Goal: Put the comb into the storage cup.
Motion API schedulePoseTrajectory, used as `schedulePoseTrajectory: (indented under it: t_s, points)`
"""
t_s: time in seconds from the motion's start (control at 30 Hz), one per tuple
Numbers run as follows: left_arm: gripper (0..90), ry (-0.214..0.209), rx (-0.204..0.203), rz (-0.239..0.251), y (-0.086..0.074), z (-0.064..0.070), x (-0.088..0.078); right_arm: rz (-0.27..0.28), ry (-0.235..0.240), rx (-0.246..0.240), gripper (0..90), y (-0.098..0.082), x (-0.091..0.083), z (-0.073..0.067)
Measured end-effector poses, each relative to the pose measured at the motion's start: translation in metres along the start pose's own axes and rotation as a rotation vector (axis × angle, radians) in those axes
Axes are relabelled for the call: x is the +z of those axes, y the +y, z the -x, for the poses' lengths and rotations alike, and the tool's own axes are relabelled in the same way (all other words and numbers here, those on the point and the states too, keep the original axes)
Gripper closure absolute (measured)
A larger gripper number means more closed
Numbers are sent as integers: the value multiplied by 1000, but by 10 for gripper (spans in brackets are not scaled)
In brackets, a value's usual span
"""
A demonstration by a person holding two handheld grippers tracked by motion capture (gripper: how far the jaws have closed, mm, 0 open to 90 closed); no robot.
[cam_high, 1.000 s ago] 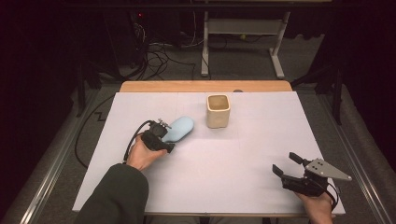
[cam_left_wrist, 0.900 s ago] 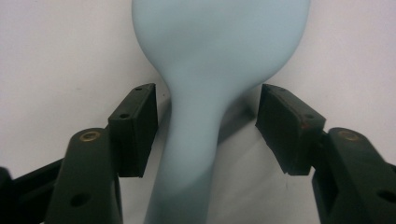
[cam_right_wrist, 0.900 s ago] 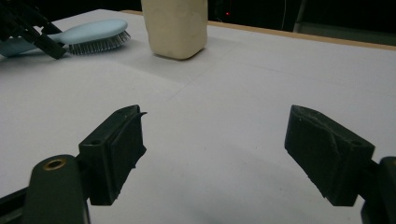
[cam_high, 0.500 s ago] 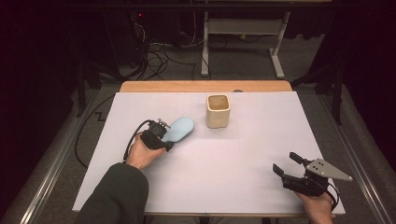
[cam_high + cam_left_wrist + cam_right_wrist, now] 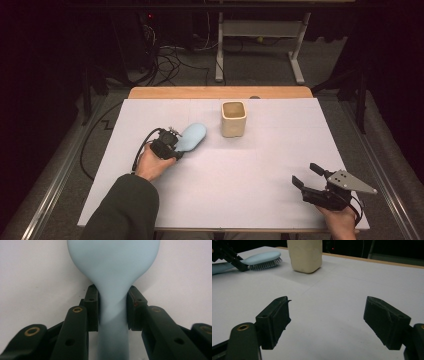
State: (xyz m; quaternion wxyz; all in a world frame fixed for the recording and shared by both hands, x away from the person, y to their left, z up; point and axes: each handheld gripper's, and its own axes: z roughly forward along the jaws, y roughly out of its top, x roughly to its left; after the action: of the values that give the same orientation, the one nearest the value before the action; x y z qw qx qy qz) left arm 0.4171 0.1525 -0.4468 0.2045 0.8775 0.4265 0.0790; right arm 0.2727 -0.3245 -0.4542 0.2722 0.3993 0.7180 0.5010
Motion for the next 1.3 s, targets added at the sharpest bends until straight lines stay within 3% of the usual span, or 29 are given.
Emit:
schedulePoseTrajectory:
  t_s: [0.57, 0.87, 1.3]
  points:
    - [695, 16, 31, 36, 0, 7, -1, -1, -3, 7, 219, 0, 0, 0]
    - [696, 15, 28, 116, -3, 7, -10, -2, -3, 5, 221, 0, 0, 1]
    - [696, -10, 53, 213, -9, 20, -31, -4, -1, 0, 222, 0, 1, 0]
